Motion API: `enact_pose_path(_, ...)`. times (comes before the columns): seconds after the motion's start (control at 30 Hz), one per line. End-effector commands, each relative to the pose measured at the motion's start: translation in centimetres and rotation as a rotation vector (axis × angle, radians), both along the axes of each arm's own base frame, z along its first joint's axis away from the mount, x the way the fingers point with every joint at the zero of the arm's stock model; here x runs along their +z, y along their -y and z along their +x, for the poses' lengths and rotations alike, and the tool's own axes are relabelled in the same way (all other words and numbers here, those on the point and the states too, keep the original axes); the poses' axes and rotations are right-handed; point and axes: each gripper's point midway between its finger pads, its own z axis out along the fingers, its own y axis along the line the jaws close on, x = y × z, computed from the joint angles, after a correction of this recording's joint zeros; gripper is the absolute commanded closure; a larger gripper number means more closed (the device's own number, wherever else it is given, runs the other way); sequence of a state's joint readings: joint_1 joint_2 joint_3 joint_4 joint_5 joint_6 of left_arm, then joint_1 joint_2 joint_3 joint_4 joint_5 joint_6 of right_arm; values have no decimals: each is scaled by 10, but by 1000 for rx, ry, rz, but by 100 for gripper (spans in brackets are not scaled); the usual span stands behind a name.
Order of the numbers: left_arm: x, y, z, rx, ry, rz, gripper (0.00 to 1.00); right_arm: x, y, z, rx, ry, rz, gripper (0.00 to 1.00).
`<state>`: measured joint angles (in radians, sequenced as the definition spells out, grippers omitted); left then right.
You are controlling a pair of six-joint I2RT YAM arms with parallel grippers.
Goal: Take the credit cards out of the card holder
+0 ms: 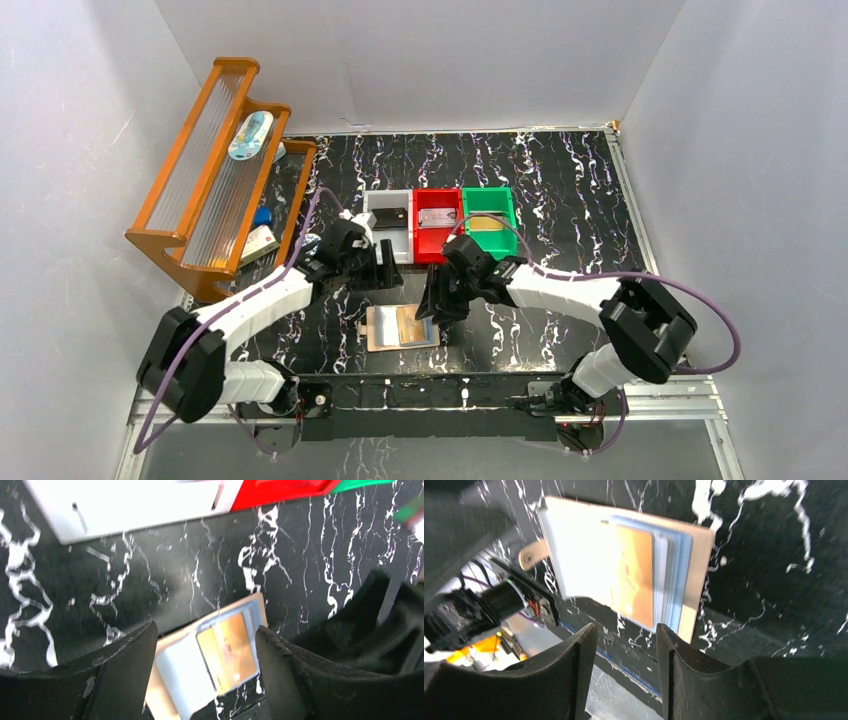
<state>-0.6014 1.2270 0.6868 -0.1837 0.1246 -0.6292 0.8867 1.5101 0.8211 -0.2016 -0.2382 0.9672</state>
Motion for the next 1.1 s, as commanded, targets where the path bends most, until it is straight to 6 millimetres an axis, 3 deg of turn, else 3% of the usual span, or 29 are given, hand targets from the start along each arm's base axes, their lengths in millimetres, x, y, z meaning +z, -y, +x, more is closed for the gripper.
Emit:
enact_pose_path(0.0, -4, 14, 9, -180, 8, 1, 28, 5, -3, -30, 89, 21, 30, 45)
enact_pose_path(0.13, -16, 23, 6, -277, -54, 4, 31, 4, -18, -49, 158, 22, 55, 46)
enact_pose_path(0.27, -29, 20, -9, -337, -104, 14, 32, -9, -23, -52, 171, 24, 37, 45)
enact_pose_path(0.57, -57, 11, -39, -324, -280, 25, 36, -48, 0, -48, 100, -25, -149, 44)
enact_pose_path(0.8, -54, 18, -56, -317, -333, -62, 49, -52, 28, -13, -64, -46, -154, 43)
enact_pose_path(0.97, -52, 23, -80, -297, -373, -150, 54, -33, 21, 17, -108, -60, -8, 42)
enact_pose_path(1.07, -48, 40, -96, -318, -381, -208, 54, -29, 13, 29, -96, -55, 12, 42)
